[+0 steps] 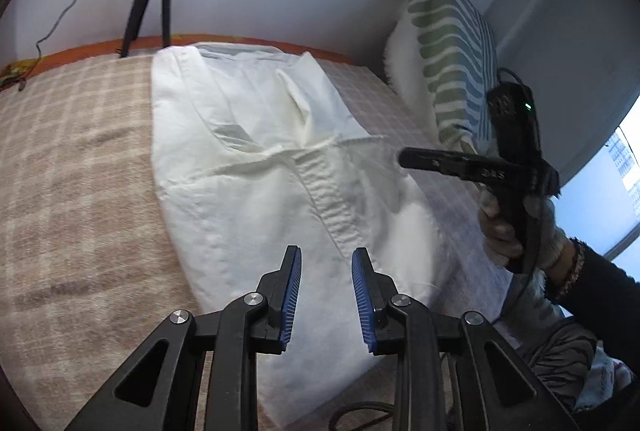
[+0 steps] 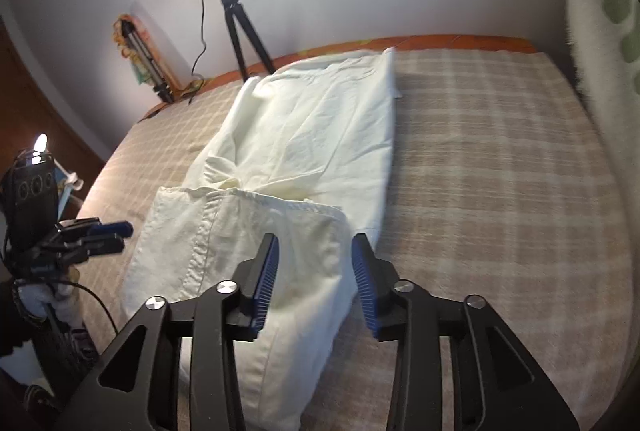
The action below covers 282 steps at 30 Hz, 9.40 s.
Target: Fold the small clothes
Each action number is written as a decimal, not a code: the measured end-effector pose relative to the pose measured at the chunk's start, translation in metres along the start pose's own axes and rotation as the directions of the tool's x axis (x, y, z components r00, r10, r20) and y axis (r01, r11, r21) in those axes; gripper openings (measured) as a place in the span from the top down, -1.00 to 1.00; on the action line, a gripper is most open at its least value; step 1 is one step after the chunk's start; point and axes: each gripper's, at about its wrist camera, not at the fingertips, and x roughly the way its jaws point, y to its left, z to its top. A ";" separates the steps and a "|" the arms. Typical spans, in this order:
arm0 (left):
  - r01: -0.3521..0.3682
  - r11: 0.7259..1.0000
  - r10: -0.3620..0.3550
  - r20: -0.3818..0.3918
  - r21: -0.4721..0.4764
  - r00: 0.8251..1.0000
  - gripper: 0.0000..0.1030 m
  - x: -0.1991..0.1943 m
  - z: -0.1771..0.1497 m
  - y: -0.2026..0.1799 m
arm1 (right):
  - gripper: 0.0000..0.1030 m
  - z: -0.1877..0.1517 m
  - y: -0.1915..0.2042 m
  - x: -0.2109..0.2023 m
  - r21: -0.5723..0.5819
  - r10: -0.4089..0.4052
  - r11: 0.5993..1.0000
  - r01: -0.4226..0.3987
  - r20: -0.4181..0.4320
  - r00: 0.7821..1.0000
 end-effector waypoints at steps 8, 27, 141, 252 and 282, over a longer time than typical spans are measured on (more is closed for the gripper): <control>-0.018 0.996 0.029 -0.114 0.091 0.993 0.50 0.035 -0.011 -0.020 | 0.89 0.001 0.001 0.034 -0.062 -0.149 0.988 0.145 -0.077 0.986; -0.175 0.981 0.172 0.043 0.079 0.984 0.39 0.031 0.109 0.080 | 0.63 0.098 -0.020 0.076 -0.045 0.028 0.999 -0.028 0.005 1.000; 0.097 0.947 -0.099 0.010 -0.306 0.995 1.00 -0.052 -0.037 0.092 | 0.92 -0.107 0.018 -0.067 0.438 0.219 0.876 -0.202 0.012 0.976; 0.033 0.886 -0.002 0.068 -0.462 0.998 -0.14 -0.051 -0.010 0.101 | -0.25 -0.055 -0.003 -0.050 0.298 0.057 0.954 -0.040 -0.047 0.997; 0.043 0.898 -0.042 0.013 -0.437 0.999 0.73 -0.002 -0.011 0.072 | 0.82 -0.054 0.009 -0.019 0.349 0.222 0.916 -0.195 -0.038 0.974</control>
